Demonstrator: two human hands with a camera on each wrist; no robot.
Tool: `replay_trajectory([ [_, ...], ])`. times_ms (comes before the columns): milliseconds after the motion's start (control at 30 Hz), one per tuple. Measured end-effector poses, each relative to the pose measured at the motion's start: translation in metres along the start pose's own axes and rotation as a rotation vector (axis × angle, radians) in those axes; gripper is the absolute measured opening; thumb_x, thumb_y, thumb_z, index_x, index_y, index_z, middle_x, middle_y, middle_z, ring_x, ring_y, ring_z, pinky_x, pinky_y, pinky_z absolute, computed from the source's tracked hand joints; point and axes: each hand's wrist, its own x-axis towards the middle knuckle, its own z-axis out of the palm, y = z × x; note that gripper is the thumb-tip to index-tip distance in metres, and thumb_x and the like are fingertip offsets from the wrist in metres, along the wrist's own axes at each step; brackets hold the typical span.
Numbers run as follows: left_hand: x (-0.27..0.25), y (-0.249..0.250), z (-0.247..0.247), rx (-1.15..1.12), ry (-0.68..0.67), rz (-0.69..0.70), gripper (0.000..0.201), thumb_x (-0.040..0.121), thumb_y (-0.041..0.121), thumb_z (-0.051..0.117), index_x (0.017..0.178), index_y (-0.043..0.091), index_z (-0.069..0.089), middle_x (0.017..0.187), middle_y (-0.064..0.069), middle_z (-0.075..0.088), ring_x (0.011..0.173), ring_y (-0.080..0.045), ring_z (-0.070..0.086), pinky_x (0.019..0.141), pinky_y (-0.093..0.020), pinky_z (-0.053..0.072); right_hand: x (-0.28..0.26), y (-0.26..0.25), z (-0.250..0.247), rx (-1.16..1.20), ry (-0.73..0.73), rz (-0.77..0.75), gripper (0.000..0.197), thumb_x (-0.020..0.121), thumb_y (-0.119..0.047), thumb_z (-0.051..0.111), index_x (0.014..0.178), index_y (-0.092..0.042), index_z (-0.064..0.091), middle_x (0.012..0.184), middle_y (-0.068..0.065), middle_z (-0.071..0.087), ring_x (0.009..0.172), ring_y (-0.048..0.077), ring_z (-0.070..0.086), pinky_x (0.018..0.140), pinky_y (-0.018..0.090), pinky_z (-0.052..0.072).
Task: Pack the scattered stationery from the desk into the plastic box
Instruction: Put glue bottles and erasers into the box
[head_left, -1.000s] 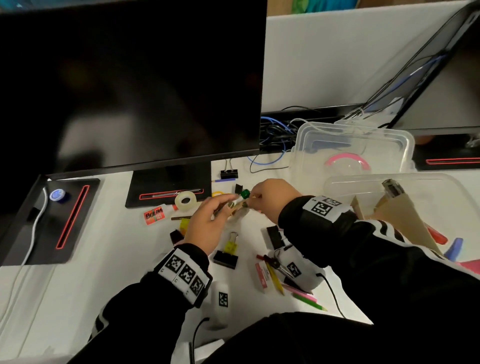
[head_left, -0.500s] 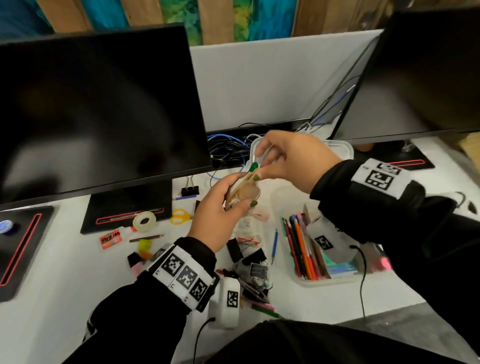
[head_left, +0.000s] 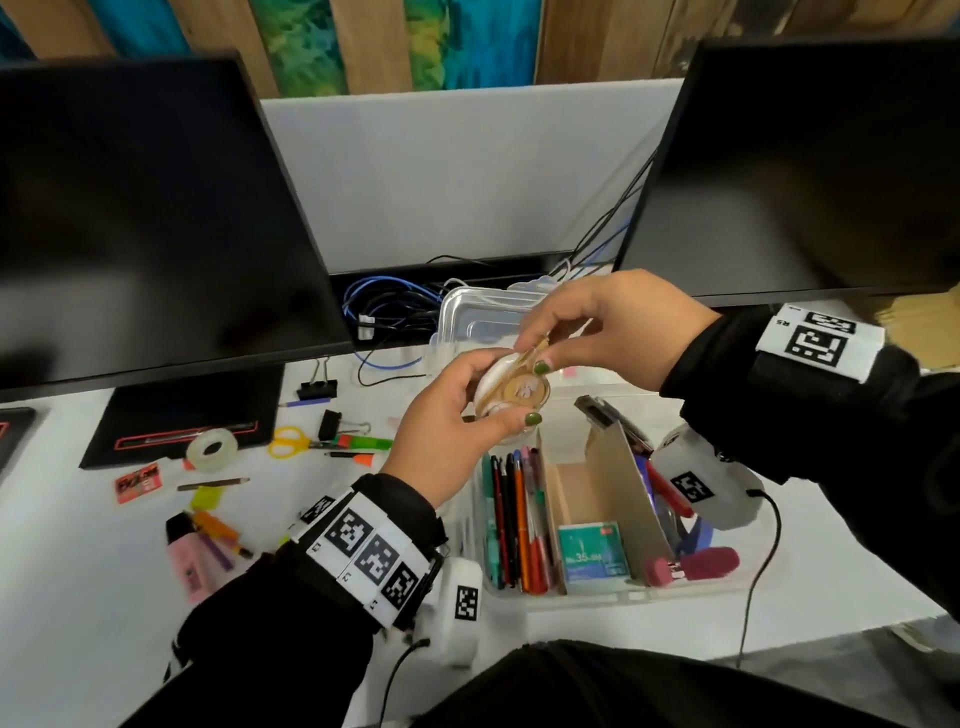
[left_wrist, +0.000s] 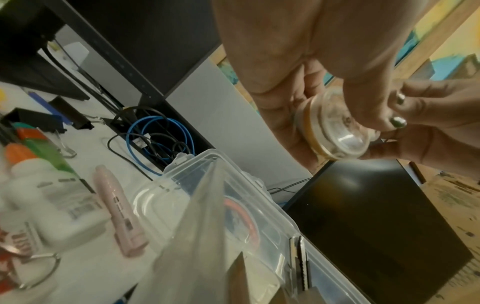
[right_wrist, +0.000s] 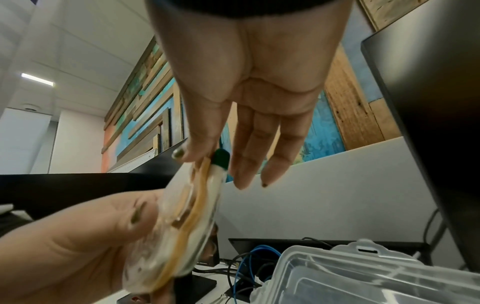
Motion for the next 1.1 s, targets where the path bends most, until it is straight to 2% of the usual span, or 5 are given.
replay_trajectory([
  [333, 0.000, 0.016, 0.003, -0.199, -0.026, -0.105, 0.044, 0.076, 0.019, 0.065, 0.119, 0.019, 0.055, 0.111, -0.006, 0.065, 0.100, -0.021, 0.064, 0.077, -0.041, 0.057, 0.008, 0.021, 0.002, 0.233, 0.171, -0.187, 0.014, 0.079, -0.023, 0.072, 0.091, -0.015, 0.075, 0.101, -0.001, 0.069, 0.083, 0.016, 0.065, 0.073, 0.024, 0.054],
  [533, -0.006, 0.035, 0.002, -0.372, -0.028, -0.116, 0.051, 0.073, 0.013, 0.062, 0.121, 0.025, 0.050, 0.101, -0.010, 0.069, 0.090, -0.031, 0.067, 0.063, -0.037, 0.058, 0.006, 0.028, -0.002, 0.369, 0.212, -0.289, 0.006, 0.076, -0.023, 0.074, 0.082, -0.021, 0.073, 0.097, -0.013, 0.065, 0.089, -0.003, 0.059, 0.080, 0.015, 0.049],
  [800, -0.004, 0.040, 0.017, -0.311, 0.067, -0.033, 0.047, 0.082, 0.019, 0.055, 0.129, 0.021, 0.050, 0.123, 0.000, 0.060, 0.107, -0.019, 0.063, 0.078, -0.036, 0.057, 0.002, 0.043, -0.016, 0.441, 0.227, -0.183, 0.002, 0.075, -0.018, 0.074, 0.076, -0.020, 0.073, 0.095, -0.012, 0.069, 0.089, 0.003, 0.063, 0.088, 0.024, 0.051],
  [967, -0.001, 0.039, 0.022, -0.150, 0.111, 0.055, 0.060, 0.076, 0.017, 0.064, 0.134, 0.016, 0.047, 0.129, -0.004, 0.054, 0.111, -0.010, 0.057, 0.084, -0.024, 0.052, -0.005, 0.052, -0.023, 0.612, 0.102, -0.016, 0.011, 0.080, -0.008, 0.069, 0.082, 0.002, 0.066, 0.083, 0.014, 0.073, 0.071, 0.018, 0.072, 0.070, 0.030, 0.060],
  [1100, -0.001, 0.032, 0.025, -0.025, 0.052, 0.075, 0.075, 0.063, 0.020, 0.082, 0.131, 0.029, 0.051, 0.130, 0.000, 0.049, 0.120, -0.011, 0.049, 0.085, -0.025, 0.052, -0.010, 0.061, -0.023, 0.639, -0.030, 0.136, 0.019, 0.080, -0.010, 0.069, 0.082, 0.007, 0.061, 0.075, 0.016, 0.073, 0.066, 0.020, 0.073, 0.067, 0.032, 0.060],
])
